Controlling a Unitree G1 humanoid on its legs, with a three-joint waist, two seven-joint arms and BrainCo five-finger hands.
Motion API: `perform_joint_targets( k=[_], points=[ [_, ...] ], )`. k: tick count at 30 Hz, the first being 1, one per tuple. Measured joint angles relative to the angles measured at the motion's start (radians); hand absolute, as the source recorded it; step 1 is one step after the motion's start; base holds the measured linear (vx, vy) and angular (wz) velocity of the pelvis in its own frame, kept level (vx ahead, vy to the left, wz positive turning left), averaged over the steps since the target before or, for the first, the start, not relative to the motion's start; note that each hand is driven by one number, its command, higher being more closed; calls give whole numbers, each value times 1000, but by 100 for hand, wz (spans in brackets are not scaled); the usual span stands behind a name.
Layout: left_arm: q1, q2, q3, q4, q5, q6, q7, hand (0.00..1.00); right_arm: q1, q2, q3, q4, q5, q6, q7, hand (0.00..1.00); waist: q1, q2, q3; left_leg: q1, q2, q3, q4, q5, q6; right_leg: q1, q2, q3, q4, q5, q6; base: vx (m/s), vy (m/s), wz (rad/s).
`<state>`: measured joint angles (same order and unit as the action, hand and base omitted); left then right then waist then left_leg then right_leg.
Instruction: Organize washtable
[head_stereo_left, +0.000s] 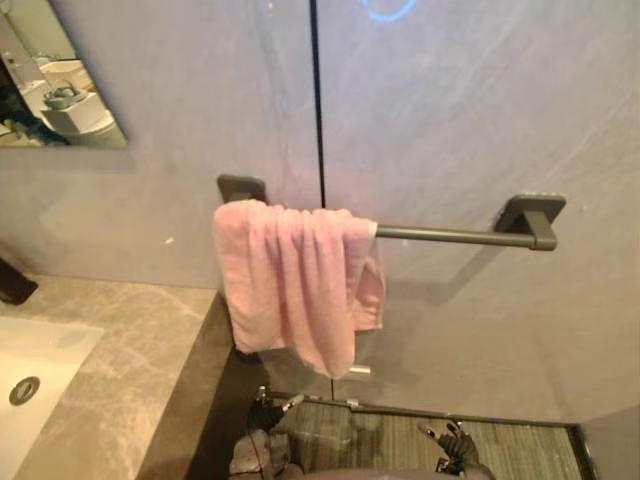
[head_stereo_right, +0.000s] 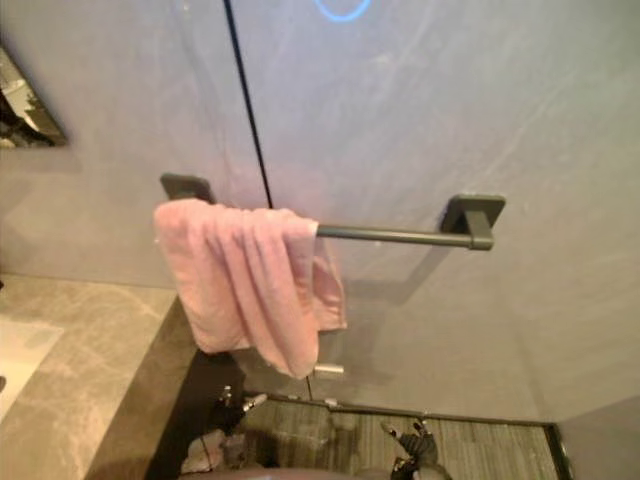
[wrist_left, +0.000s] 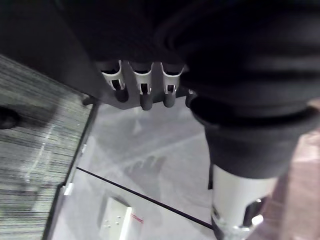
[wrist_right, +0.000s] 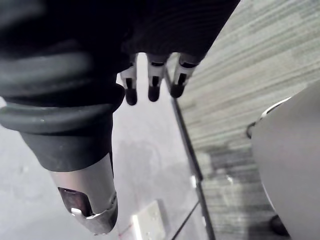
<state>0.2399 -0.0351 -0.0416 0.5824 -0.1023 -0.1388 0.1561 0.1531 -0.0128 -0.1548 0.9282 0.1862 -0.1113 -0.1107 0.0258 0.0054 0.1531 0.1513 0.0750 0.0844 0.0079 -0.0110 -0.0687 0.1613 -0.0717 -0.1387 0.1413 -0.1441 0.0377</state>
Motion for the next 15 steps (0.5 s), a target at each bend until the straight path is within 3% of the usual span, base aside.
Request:
perform_joint_targets(
  k=[1, 4, 7, 15],
  points=[
    [34, 0, 0, -93, 0, 2, -1, 0, 12, -4, 13, -14, 0, -1, -1, 0, 17, 1, 0, -5, 1, 0, -2, 0, -1, -7, 1, 1, 6, -2, -1, -114, -21, 0],
    [93, 6, 4, -332, 2, 3, -1, 0, 30, -7, 35, -43, -1, 0, -2, 0, 23, 0, 0, -19, 2, -6, 2, -4, 1, -13, 0, -7, 14, -11, 10, -79, -18, 7],
    [107, 1, 12, -469, 10, -1, 1, 0, 41, -8, 41, -55, -3, 0, -2, 0, 39, 0, -3, -25, 1, -12, 10, -7, -2, -11, -1, -21, 14, -13, 11, -15, -9, 8],
    [139, -36, 13, -638, 60, -2, 43, 0, 46, -9, 76, -55, -12, 4, 2, 0, 47, -22, -14, -47, -7, -20, 55, -8, 5, -25, -15, -32, 50, -32, 2, 44, -9, 7]
  ],
)
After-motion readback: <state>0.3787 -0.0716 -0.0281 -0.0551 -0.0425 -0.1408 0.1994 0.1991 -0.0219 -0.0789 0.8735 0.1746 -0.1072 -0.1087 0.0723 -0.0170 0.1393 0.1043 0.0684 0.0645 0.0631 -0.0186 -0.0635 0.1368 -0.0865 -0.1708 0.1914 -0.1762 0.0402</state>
